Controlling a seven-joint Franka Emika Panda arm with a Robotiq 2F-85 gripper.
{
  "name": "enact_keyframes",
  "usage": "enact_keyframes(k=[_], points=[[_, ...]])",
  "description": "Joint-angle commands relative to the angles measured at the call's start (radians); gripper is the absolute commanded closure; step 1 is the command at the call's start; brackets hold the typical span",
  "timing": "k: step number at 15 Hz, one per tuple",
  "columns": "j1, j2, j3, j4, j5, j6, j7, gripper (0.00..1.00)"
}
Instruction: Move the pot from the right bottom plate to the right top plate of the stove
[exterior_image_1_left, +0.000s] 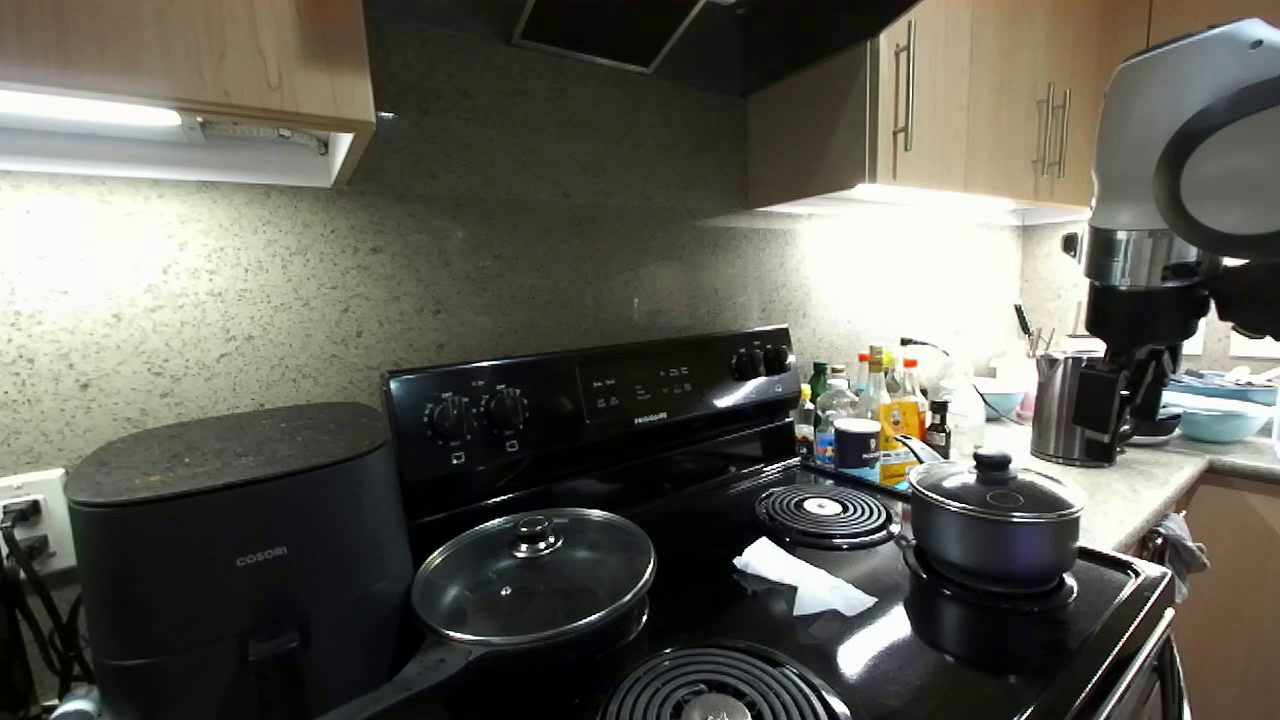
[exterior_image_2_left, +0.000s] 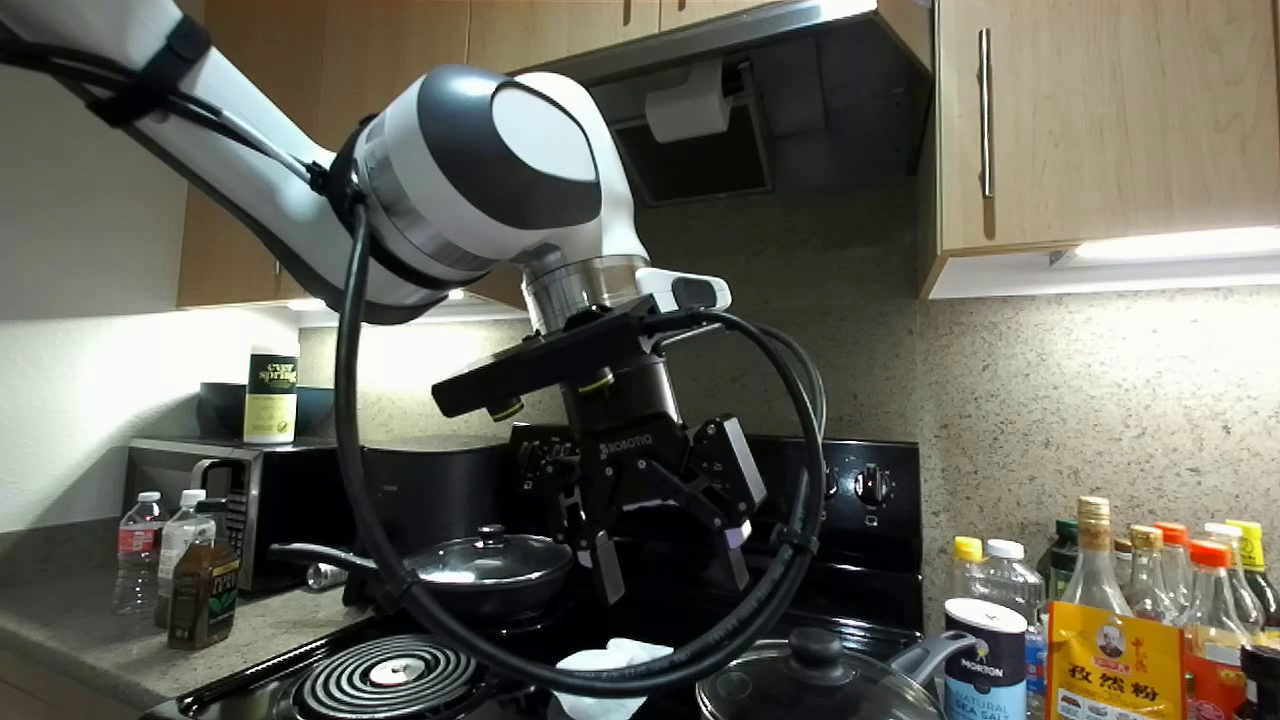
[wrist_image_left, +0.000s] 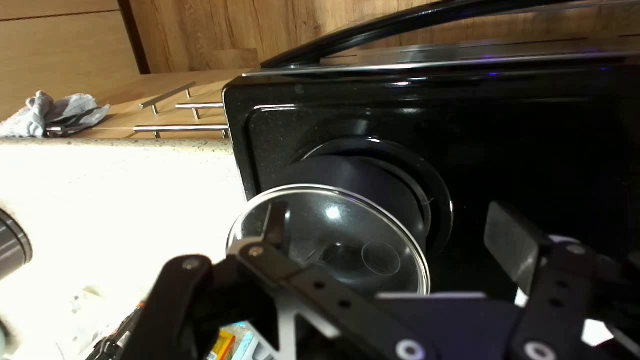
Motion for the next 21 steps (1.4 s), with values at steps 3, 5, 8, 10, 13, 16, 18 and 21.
enact_keyframes(k=[3,5,8,10,13,16,18,21], points=[[0.013,0.036,0.019,0.038,-0.002,0.002,0.018,0.0],[0.031,0.133,0.033,0.133,0.007,-0.009,0.025,0.0],[0.037,0.29,0.052,0.292,-0.002,-0.017,0.057,0.0],[0.023,0.374,0.069,0.381,-0.029,-0.015,0.106,0.0],[0.048,0.345,0.041,0.366,-0.015,-0.005,0.085,0.0],[0.05,0.406,0.039,0.413,-0.016,-0.005,0.092,0.0],[0.05,0.408,0.039,0.414,-0.016,-0.005,0.092,0.0],[0.044,0.456,0.039,0.445,-0.019,0.026,0.136,0.0]])
